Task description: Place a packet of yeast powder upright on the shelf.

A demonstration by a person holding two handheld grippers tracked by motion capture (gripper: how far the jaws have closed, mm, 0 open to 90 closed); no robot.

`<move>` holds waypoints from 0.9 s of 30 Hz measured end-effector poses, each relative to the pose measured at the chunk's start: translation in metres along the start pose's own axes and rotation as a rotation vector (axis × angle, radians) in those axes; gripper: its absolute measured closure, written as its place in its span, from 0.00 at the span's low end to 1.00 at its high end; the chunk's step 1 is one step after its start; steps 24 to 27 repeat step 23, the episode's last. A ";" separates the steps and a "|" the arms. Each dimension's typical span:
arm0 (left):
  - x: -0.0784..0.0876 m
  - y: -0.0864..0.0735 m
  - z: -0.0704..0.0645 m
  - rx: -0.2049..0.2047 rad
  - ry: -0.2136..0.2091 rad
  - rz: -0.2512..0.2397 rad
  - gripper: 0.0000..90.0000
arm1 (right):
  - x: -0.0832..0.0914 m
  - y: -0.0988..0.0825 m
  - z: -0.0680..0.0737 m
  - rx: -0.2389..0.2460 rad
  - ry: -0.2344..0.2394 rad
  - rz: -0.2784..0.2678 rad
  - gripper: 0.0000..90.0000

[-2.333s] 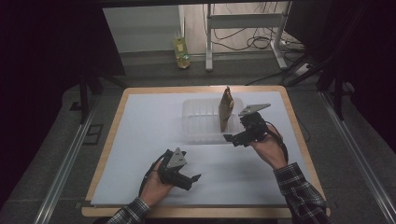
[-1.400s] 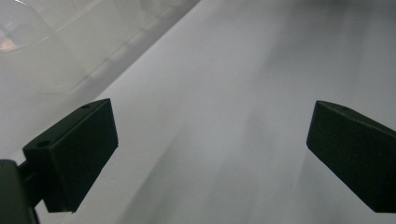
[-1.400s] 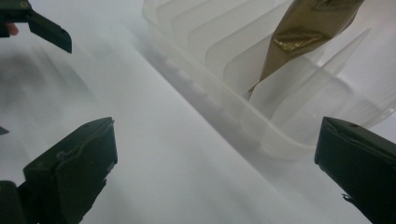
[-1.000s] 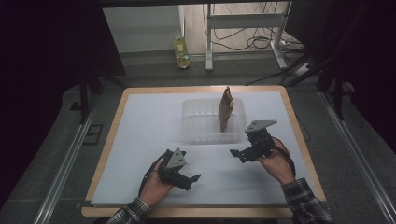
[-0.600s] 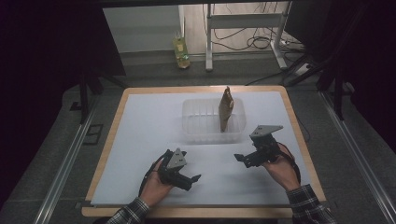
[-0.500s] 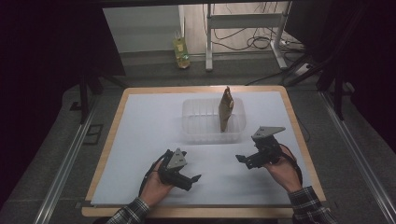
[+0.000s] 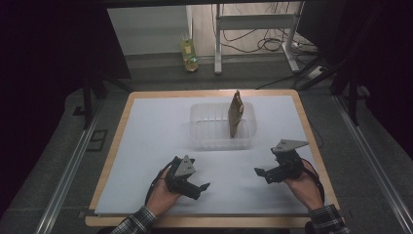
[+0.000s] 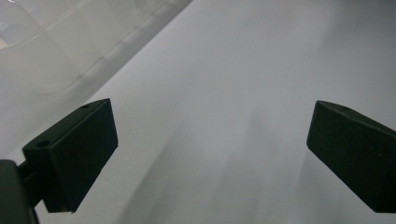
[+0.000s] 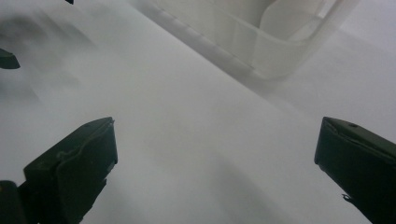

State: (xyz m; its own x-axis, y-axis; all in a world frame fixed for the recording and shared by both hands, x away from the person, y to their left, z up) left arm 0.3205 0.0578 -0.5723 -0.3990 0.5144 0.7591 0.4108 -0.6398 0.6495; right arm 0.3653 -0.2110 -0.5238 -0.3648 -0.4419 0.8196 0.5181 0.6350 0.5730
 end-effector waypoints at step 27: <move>-0.003 0.000 -0.003 -0.025 -0.012 0.000 0.02 | -0.002 -0.042 -0.006 -0.034 -0.005 0.035 0.00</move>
Point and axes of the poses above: each handheld gripper's, and its own axes: x roughly backward along the jaws, y roughly out of its top, z roughly to its left, the point moved 7 cm from there along -x, roughly forward along the jaws, and after that the axes turned 13 degrees about z, right-handed, at the moved point
